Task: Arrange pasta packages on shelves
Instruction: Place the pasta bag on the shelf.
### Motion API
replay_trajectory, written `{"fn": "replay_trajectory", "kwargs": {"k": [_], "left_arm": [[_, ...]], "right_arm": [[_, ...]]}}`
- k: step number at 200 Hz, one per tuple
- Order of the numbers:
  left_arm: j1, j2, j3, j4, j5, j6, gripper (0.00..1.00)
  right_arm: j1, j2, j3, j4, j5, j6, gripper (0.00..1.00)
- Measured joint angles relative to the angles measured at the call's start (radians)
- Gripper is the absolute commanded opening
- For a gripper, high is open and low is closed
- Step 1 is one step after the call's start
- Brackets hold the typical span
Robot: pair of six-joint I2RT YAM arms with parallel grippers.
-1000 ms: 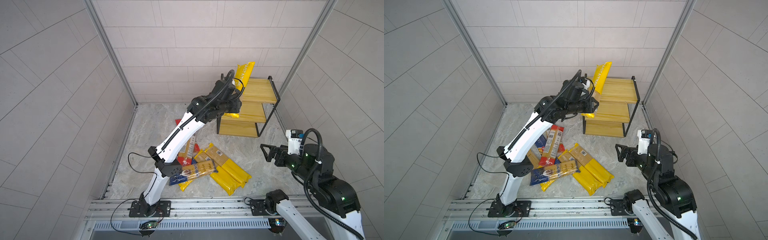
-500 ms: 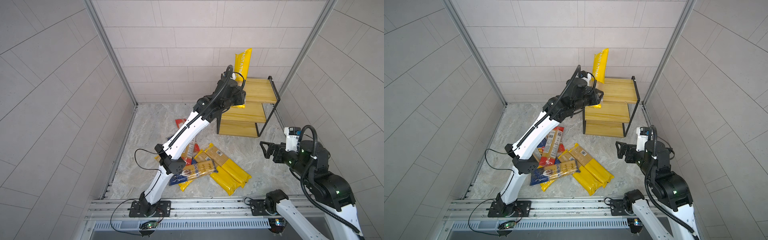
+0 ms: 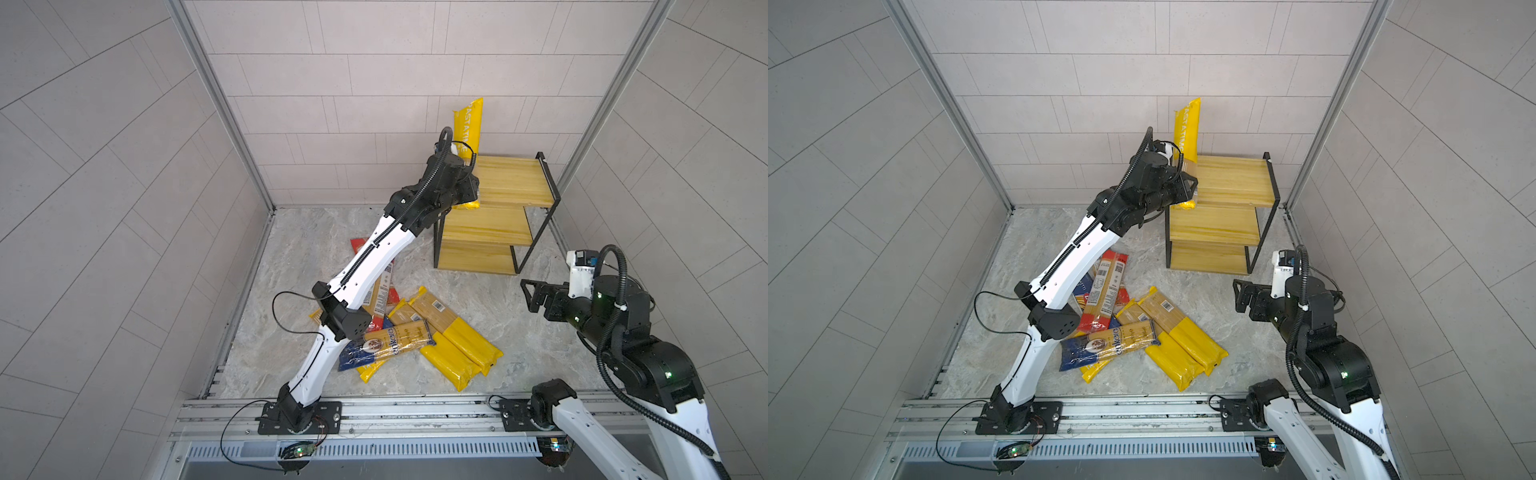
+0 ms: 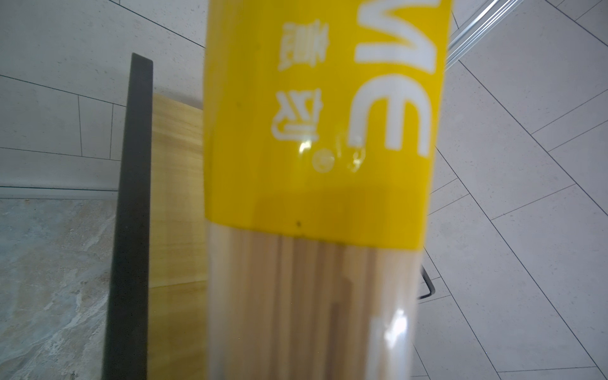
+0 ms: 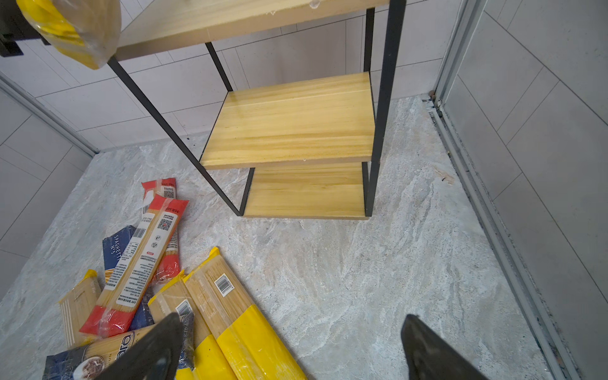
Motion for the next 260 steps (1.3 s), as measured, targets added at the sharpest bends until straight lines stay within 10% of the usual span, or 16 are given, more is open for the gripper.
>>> {"fn": "replay_trajectory", "kwargs": {"k": [73,145,260], "left_arm": [[0.0,0.009,0.0,0.007,0.048,-0.014,0.19],[0.012,0.009,0.002,0.026,0.063,-0.026,0.64],[0.027,0.005,0.041,0.093,0.109,-0.031,0.64]], "right_arm": [[0.0,0.0,-0.022,0.006,0.002,0.0,0.99],[0.0,0.0,-0.022,0.008,0.008,0.0,0.99],[0.0,0.015,0.003,-0.009,0.027,-0.004,0.99]]}}
